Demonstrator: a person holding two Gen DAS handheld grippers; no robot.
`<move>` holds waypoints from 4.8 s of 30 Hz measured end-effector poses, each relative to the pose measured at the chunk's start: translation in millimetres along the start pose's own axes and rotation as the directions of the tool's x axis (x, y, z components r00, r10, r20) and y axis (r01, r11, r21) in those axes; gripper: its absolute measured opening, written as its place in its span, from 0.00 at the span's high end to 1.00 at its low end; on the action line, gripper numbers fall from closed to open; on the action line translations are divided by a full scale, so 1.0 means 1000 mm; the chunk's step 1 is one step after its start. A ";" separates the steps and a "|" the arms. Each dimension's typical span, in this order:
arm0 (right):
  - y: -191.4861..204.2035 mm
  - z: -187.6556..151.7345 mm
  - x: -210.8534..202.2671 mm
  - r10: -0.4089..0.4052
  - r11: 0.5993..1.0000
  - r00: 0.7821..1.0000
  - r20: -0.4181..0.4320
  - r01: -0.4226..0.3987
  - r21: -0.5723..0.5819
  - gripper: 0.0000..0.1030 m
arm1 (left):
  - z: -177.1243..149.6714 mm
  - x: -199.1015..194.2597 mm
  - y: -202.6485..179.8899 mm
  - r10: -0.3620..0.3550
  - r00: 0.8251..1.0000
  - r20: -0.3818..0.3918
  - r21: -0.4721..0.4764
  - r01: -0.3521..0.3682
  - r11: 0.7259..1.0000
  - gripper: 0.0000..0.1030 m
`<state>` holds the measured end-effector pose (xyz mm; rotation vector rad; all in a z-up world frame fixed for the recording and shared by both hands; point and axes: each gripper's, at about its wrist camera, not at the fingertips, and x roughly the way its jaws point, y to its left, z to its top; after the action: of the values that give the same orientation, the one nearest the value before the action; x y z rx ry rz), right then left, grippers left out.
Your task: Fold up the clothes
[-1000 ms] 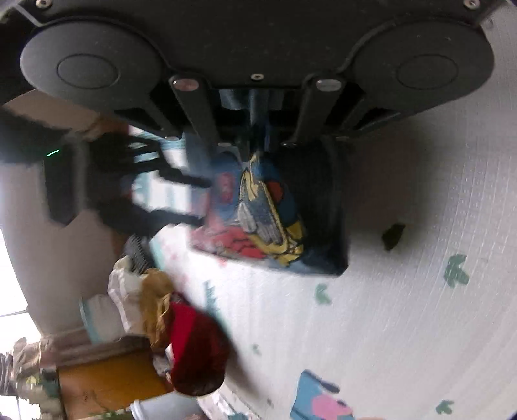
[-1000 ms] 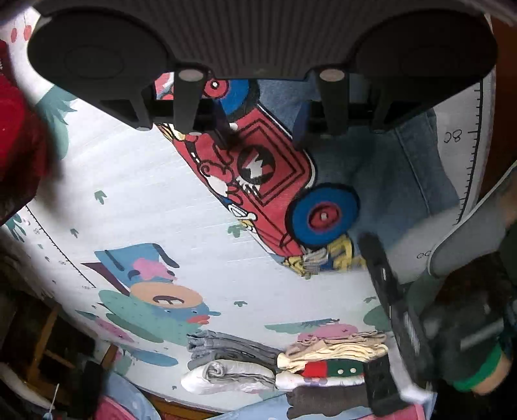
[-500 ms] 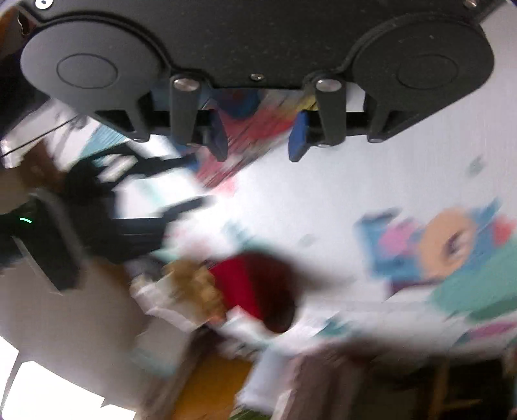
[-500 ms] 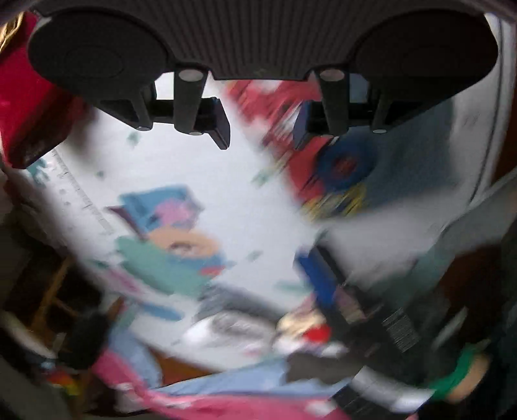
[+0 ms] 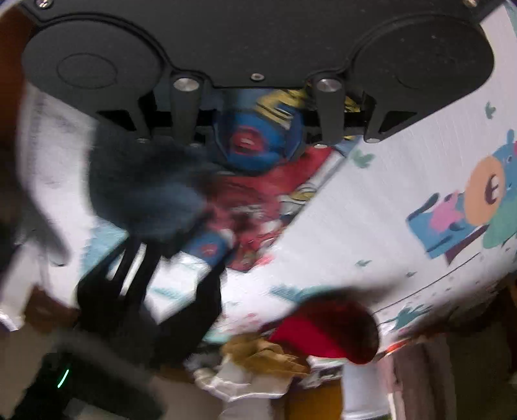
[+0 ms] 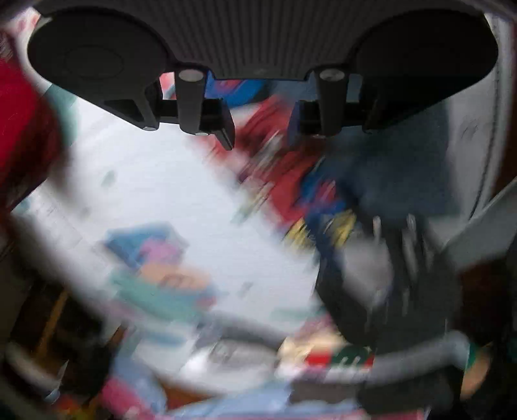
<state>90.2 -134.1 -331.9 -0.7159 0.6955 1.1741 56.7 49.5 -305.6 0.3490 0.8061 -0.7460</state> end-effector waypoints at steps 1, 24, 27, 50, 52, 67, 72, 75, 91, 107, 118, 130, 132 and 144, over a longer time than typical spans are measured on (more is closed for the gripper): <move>0.007 -0.008 0.002 -0.005 1.000 1.000 0.001 0.005 -0.023 0.62 | -0.010 0.007 -0.005 0.015 1.000 -0.003 0.040 -0.014 0.999 0.64; 0.042 -0.029 -0.039 0.209 0.978 0.977 -0.037 -0.207 0.034 0.65 | -0.037 -0.017 -0.016 -0.109 0.993 -0.055 0.098 0.114 0.989 0.63; 0.011 -0.022 -0.059 0.199 0.940 0.979 0.051 -0.206 0.272 0.65 | -0.031 -0.035 0.024 -0.166 0.986 -0.025 -0.197 0.158 0.968 0.53; -0.062 -0.065 0.006 0.212 0.588 0.977 0.031 -0.153 0.794 0.47 | -0.077 -0.017 0.051 -0.151 0.982 0.117 -0.887 0.172 0.429 0.72; -0.067 -0.064 0.007 0.216 0.595 0.976 0.035 -0.160 0.788 0.69 | -0.080 -0.016 0.055 -0.151 0.978 0.147 -0.888 0.198 0.415 0.77; -0.108 -0.029 0.040 0.189 0.569 0.978 0.091 -0.184 0.801 0.41 | -0.099 -0.044 0.111 0.007 0.993 0.117 -0.934 0.107 0.340 0.40; -0.109 -0.027 0.048 0.183 0.508 0.976 0.121 -0.200 0.838 0.39 | -0.094 -0.024 0.107 0.002 0.989 0.150 -0.946 0.143 0.290 0.35; -0.113 -0.030 0.050 0.170 0.494 0.976 0.135 -0.203 0.845 0.39 | -0.086 -0.022 0.105 0.016 0.991 0.134 -0.935 0.121 0.334 0.65; -0.127 -0.007 0.056 0.165 0.572 0.981 0.100 -0.177 0.801 0.56 | -0.077 -0.049 0.128 0.053 0.993 0.108 -0.929 0.082 0.360 0.40; -0.165 0.011 0.036 0.152 0.502 0.955 0.256 -0.297 0.812 0.75 | -0.014 -0.055 0.162 0.117 0.972 0.205 -0.912 0.146 0.384 0.80; -0.212 0.013 0.075 0.034 0.483 0.995 0.094 -0.099 0.870 0.58 | -0.003 0.003 0.224 0.117 0.989 0.090 -0.893 0.028 0.448 0.56; -0.179 0.009 0.088 -0.022 0.523 0.993 0.113 -0.085 0.848 0.64 | -0.030 0.021 0.201 0.105 0.990 0.098 -0.916 0.049 0.399 0.73; -0.179 0.013 0.089 -0.019 0.517 0.993 0.116 -0.090 0.851 0.70 | -0.032 0.018 0.202 0.104 0.984 0.143 -0.917 0.092 0.388 0.77; -0.191 0.120 0.037 0.027 0.677 0.964 0.264 -0.212 0.704 0.76 | -0.038 -0.086 0.216 0.247 0.902 0.353 -0.904 0.261 0.338 0.80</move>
<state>296.7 -61.6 -265.4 0.1576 0.9356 0.9554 151.9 260.8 -263.7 -0.9138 0.6737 -0.2089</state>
